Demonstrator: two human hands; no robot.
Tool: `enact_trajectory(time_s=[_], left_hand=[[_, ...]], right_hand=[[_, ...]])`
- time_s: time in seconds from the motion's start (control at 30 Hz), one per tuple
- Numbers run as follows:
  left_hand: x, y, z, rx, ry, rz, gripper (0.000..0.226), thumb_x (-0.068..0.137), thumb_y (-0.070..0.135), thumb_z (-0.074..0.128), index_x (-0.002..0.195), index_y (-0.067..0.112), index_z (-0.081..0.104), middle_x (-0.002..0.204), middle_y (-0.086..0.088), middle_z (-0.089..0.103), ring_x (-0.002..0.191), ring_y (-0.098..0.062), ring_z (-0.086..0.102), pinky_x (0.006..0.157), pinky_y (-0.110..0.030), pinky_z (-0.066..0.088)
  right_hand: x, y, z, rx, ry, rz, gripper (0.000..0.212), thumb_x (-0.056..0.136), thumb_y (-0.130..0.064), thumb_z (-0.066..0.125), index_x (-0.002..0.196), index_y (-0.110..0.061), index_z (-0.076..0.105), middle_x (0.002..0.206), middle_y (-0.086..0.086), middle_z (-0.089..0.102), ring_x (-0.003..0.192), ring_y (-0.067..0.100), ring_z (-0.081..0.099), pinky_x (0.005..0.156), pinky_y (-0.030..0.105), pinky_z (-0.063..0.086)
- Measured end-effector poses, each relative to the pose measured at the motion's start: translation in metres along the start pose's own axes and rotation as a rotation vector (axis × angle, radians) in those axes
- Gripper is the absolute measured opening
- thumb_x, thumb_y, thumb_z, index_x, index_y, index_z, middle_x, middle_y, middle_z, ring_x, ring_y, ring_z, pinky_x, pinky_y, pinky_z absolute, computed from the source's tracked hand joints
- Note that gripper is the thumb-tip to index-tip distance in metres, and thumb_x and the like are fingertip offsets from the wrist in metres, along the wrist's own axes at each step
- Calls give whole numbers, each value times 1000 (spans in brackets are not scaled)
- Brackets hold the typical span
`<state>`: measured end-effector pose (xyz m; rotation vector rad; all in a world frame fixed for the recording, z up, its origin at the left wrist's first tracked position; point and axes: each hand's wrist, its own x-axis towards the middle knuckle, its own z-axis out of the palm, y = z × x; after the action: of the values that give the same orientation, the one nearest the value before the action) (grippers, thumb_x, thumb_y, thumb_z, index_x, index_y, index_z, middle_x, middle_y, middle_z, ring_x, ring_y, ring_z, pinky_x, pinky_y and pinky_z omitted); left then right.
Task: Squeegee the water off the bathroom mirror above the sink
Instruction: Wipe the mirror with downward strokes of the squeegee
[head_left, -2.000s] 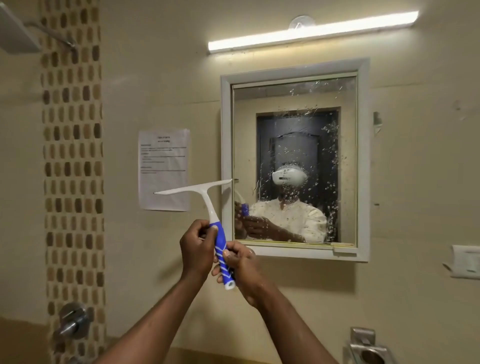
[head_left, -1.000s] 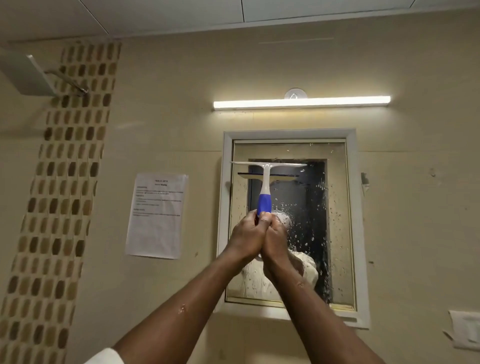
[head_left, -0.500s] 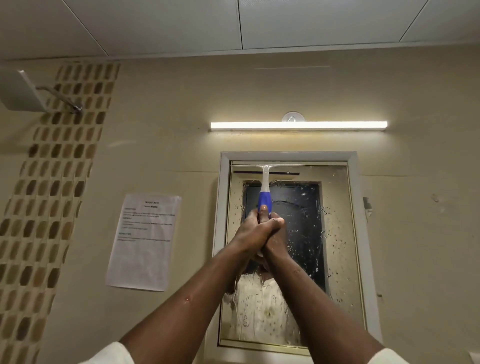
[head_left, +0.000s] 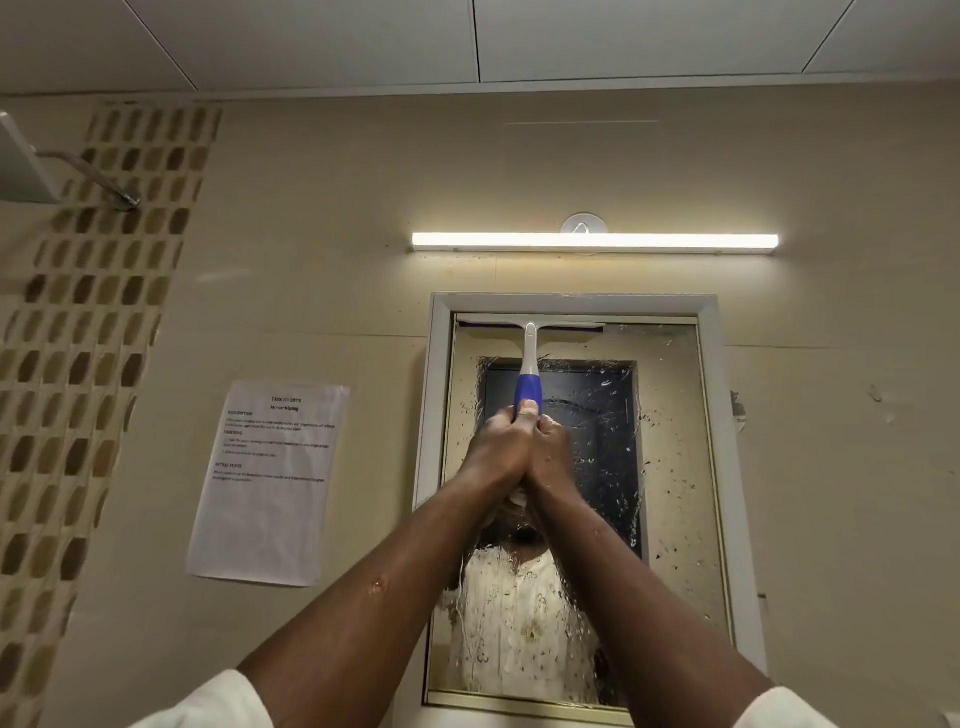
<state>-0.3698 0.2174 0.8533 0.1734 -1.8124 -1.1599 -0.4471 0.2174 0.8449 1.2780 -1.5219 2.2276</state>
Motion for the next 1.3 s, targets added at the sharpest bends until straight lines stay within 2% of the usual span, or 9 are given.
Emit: enact_trajectory(time_s=[0.13,0.23,0.43,0.57,0.7,1.0,1.13,1.23,1.3], left_hand=[[8,4,-2,51,150,-24,42,99,45,34,103,13,61,89,-8,65,82,-26,65,79,-41,56],[16,5,-1,53,196,-49,44,98,44,38,106,9,63,99,-13,68,88,-28,67,81,-40,56],[28,7,4,11,156,-60,47,95,49,40,104,7,60,91,-12,66,84,-27,66,81,-40,52],[33,5,7,36,146,-61,37,97,46,39,94,13,54,84,-8,61,80,-24,63,79,-37,51],[35,1,6,52,139,-17,38,98,47,35,74,21,48,77,-5,58,69,-18,58,66,-30,45],[41,-1,5,48,69,-30,41,100,47,28,78,18,47,83,-11,56,78,-25,57,80,-39,50],[40,-3,2,63,30,-51,44,99,49,26,79,16,49,77,-8,56,69,-20,56,66,-32,46],[37,-7,0,72,12,-70,42,99,50,25,77,20,46,78,-8,57,69,-19,56,64,-31,46],[33,-12,-1,83,6,-86,43,99,50,25,80,19,47,78,-8,57,68,-19,57,62,-31,46]], right_hand=[[-2,-4,1,75,19,54,44,94,-50,47,85,-10,64,86,23,70,79,35,70,76,51,57],[2,2,-1,86,-6,60,46,94,-51,45,81,-11,65,84,23,70,75,34,70,74,51,57],[12,12,3,44,11,74,36,96,-39,46,80,-11,62,71,10,65,68,23,66,66,39,55],[19,23,8,21,36,72,23,96,-28,50,77,-18,58,65,2,63,61,10,65,53,20,47],[24,28,11,17,39,70,20,94,-26,51,77,-19,59,70,5,63,68,17,65,61,27,48],[28,32,14,-57,27,94,24,93,-27,45,82,-12,60,73,13,65,71,26,67,68,39,56],[26,34,11,-106,59,80,20,93,-22,48,76,-16,57,67,9,63,65,23,66,65,39,57],[19,35,12,-118,54,80,20,95,-19,47,77,-16,55,71,10,61,70,24,65,72,41,57],[13,38,12,-117,48,78,21,95,-18,46,76,-17,53,71,10,60,68,22,63,67,37,56]])
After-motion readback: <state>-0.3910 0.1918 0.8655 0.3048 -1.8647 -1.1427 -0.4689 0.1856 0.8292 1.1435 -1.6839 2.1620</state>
